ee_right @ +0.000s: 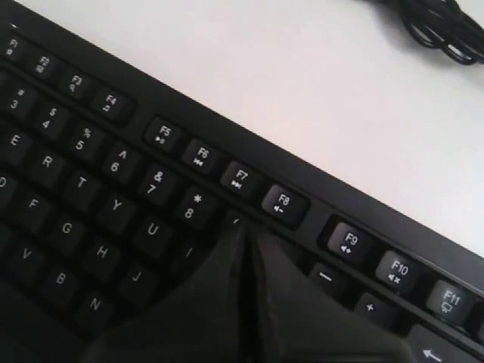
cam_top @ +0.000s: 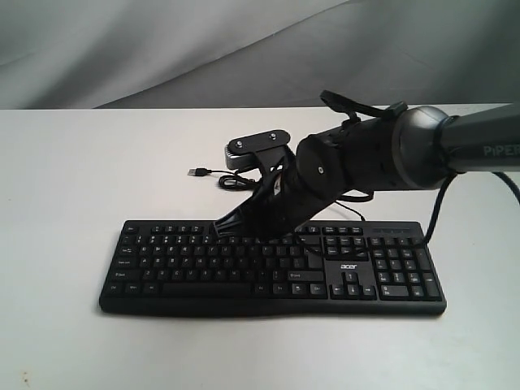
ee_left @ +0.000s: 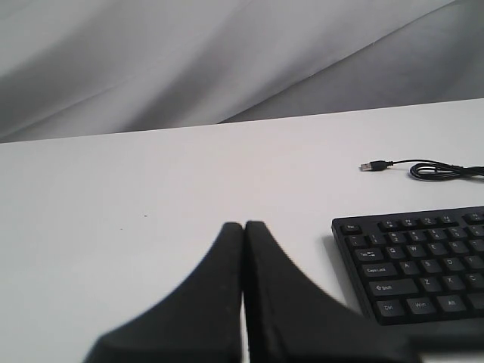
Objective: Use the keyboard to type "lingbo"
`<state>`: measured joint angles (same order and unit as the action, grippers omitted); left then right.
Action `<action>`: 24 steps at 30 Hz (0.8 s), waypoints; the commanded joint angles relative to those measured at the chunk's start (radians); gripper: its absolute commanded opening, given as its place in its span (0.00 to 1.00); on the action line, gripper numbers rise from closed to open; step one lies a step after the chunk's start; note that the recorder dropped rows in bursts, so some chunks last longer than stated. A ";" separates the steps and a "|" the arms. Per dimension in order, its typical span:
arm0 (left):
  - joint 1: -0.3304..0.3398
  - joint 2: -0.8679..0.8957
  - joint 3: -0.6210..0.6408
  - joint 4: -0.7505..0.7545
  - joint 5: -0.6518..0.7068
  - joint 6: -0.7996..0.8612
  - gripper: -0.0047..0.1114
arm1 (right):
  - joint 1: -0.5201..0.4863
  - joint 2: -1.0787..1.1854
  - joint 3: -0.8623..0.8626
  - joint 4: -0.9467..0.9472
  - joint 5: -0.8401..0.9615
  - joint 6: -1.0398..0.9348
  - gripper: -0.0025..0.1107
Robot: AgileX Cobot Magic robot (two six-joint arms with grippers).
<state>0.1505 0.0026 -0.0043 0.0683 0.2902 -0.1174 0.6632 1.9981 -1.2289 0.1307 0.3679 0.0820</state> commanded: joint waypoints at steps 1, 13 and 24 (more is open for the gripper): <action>0.002 -0.003 0.004 -0.008 -0.005 -0.004 0.04 | 0.005 -0.002 0.001 0.019 -0.002 -0.018 0.02; 0.002 -0.003 0.004 -0.008 -0.005 -0.004 0.04 | 0.016 -0.002 0.001 0.019 0.018 -0.018 0.02; 0.002 -0.003 0.004 -0.008 -0.005 -0.004 0.04 | 0.016 0.023 0.006 0.019 0.025 0.001 0.02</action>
<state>0.1505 0.0026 -0.0043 0.0683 0.2902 -0.1174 0.6773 2.0094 -1.2289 0.1476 0.3916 0.0768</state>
